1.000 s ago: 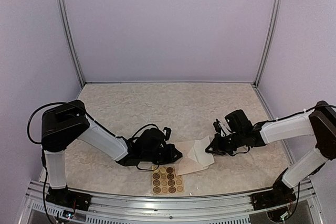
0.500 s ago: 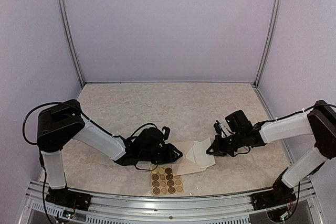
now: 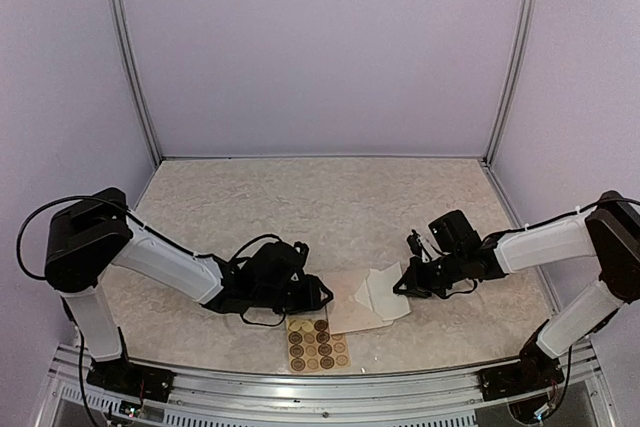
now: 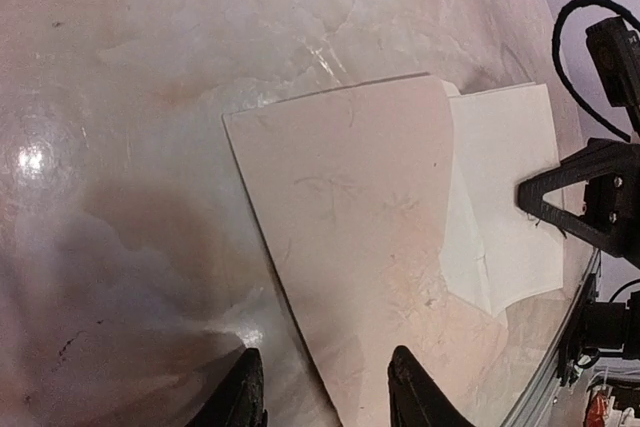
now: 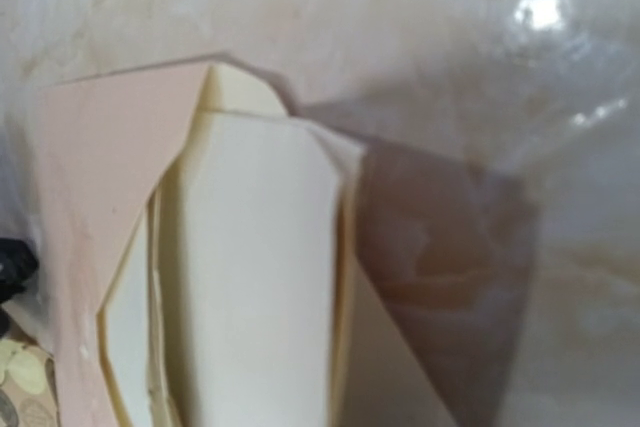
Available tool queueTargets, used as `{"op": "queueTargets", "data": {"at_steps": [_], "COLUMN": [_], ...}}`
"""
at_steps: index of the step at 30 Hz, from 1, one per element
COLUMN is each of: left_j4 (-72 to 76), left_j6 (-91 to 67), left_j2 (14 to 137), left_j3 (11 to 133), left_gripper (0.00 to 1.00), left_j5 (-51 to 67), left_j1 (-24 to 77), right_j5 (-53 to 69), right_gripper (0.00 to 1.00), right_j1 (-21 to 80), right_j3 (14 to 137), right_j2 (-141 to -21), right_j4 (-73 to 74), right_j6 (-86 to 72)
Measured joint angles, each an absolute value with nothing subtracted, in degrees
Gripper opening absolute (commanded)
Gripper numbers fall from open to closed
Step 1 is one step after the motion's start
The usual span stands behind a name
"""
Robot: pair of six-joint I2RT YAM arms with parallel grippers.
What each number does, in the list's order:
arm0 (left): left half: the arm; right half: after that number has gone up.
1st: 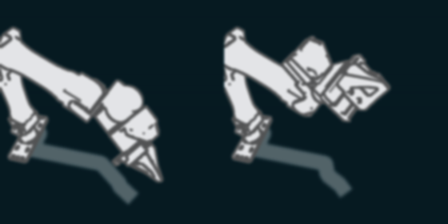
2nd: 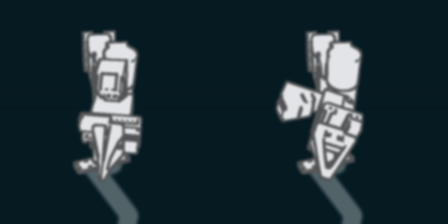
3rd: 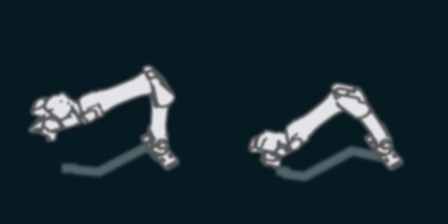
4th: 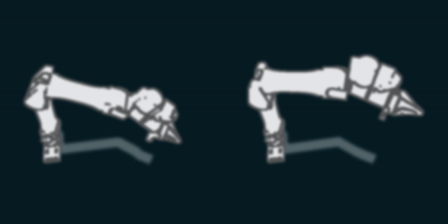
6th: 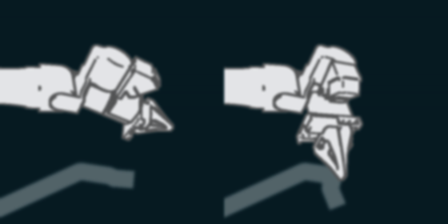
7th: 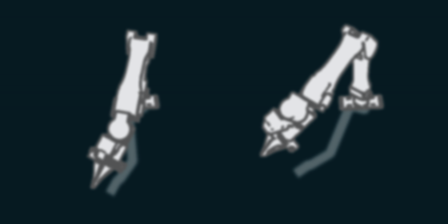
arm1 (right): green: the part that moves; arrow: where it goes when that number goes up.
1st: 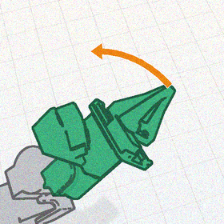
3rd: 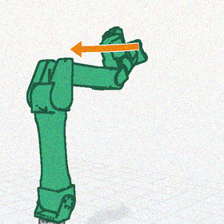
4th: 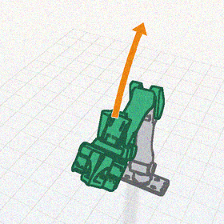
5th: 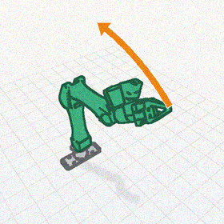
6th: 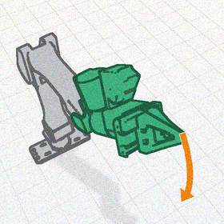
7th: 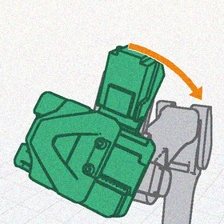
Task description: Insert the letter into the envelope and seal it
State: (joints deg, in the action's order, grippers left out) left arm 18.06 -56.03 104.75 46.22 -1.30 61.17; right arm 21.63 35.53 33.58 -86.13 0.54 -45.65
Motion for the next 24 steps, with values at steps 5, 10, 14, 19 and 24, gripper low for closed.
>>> {"op": "queueTargets", "data": {"at_steps": [5, 10, 14, 19, 24], "left_j4": [20.47, 23.05, 23.90, 24.08, 24.45], "left_j6": [-56.84, -57.45, -57.67, -57.89, -58.13], "left_j2": [106.26, 107.70, 108.12, 108.20, 108.38], "left_j3": [46.28, 46.35, 46.35, 46.35, 46.35], "left_gripper": [0.36, 0.31, 0.30, 0.30, 0.30], "left_j5": [0.45, 1.61, 1.91, 1.98, 1.98], "left_j1": [61.17, 61.17, 61.17, 61.19, 61.39], "right_j5": [21.98, 22.94, 23.75, 24.49, 24.86], "right_gripper": [0.00, 0.00, 0.00, 0.00, 0.00], "right_j1": [35.53, 35.55, 35.97, 37.04, 38.48], "right_j3": [33.58, 33.58, 33.58, 33.71, 33.82], "right_j2": [-86.15, -86.76, -87.79, -89.78, -91.07], "right_j4": [0.54, -0.75, -2.50, -4.36, -6.24], "right_j6": [-45.65, -45.78, -46.22, -47.07, -48.16]}}
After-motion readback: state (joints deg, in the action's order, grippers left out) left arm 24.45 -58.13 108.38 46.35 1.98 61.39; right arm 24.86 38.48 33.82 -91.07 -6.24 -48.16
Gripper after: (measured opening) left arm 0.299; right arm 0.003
